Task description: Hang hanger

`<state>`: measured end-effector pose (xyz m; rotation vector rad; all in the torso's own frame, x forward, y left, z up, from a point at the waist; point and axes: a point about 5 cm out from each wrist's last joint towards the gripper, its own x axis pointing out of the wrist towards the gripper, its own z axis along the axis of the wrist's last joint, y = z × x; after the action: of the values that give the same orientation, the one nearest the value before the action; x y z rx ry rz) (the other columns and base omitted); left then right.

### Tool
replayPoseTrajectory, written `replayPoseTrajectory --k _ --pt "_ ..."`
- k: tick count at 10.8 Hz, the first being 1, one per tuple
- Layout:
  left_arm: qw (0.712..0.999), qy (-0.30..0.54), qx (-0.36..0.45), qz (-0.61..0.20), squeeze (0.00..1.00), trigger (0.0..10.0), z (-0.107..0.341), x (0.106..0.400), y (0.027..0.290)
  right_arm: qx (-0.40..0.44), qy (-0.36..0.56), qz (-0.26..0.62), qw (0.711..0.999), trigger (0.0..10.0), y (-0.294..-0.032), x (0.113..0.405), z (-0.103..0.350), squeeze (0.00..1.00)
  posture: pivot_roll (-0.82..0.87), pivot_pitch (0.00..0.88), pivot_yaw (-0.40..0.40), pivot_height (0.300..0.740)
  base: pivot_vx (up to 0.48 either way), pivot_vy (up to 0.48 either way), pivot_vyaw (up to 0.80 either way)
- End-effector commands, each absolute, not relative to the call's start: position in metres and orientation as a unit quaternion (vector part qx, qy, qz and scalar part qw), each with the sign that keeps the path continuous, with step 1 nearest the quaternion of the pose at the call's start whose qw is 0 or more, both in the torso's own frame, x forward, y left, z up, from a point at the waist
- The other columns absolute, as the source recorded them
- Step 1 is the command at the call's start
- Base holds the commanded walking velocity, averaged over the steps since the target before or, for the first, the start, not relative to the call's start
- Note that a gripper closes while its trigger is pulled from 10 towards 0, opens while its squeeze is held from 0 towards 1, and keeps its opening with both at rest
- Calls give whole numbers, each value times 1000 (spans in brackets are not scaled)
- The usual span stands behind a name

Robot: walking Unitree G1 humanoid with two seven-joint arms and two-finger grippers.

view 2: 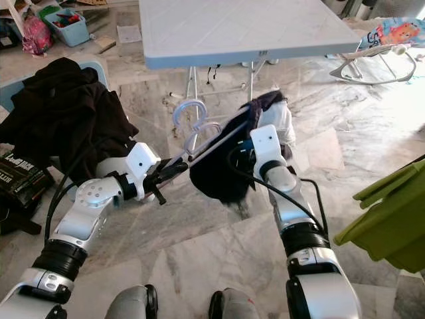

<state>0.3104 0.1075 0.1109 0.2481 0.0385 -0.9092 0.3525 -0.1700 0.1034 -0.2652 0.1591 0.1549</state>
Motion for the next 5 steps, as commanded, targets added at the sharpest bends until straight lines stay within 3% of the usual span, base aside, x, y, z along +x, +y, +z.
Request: replayPoseTrajectory --k 1,5 --pt "889 -4 115 -443 0 0 120 310 104 -123 71 62 988 0 -173 355 107 0 -17 132 -44 740 0 0 0" --pt "887 -4 112 -447 0 0 122 310 99 -89 49 17 995 0 -186 361 118 0 -33 139 -43 740 0 0 0"
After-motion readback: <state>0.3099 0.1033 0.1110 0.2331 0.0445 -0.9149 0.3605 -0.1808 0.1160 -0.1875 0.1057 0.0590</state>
